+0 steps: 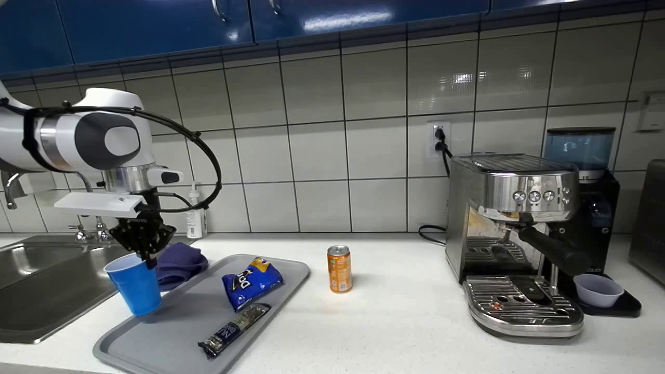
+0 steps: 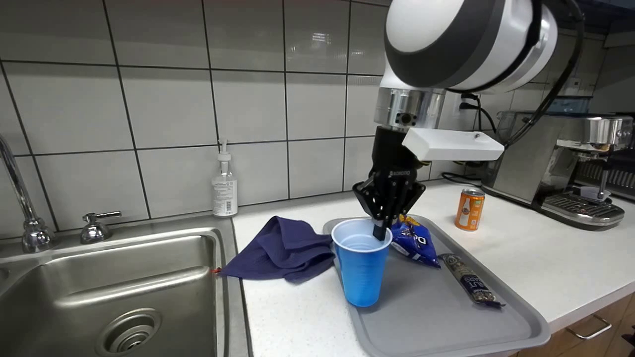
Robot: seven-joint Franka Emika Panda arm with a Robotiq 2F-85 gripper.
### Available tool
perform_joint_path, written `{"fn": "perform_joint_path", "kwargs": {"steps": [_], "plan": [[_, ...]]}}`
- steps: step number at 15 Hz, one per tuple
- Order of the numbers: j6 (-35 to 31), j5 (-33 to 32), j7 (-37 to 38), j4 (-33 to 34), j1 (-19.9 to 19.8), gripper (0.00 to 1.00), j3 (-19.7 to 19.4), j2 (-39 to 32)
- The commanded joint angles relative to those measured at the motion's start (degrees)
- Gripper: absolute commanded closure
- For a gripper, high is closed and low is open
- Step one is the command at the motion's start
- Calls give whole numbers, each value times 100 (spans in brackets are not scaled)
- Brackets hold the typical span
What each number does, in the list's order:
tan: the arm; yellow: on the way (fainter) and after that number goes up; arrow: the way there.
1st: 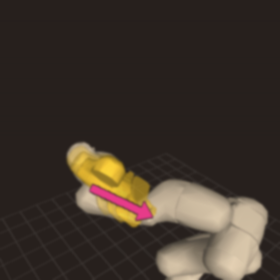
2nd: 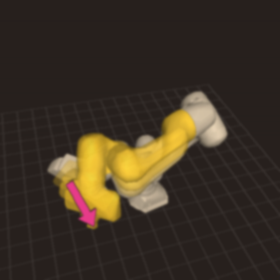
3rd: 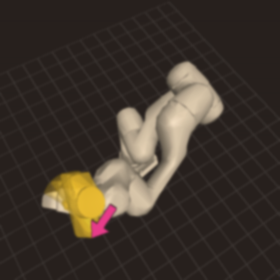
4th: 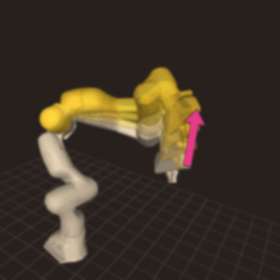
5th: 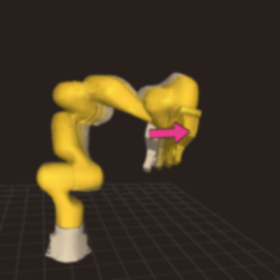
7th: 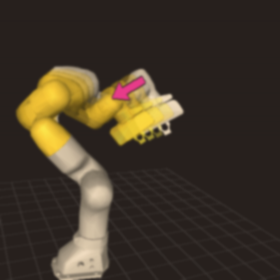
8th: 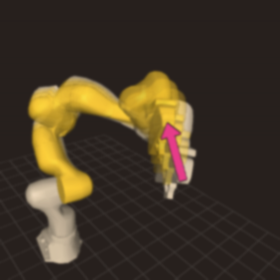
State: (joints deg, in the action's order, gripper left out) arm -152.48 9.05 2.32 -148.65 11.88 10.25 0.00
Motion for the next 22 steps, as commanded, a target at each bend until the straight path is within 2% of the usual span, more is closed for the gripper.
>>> {"fn": "perform_joint_path", "kwargs": {"steps": [1, 8, 15, 22], "plan": [[139, 183, -262, -337, -146, 99, -102, 396], [-24, 470, -612, -819, -294, 99, -419, 629], [-218, 1093, -1533, -1145, -353, 99, -782, 776], [-373, 1076, -1739, -1024, -392, 99, -934, 532]]}}
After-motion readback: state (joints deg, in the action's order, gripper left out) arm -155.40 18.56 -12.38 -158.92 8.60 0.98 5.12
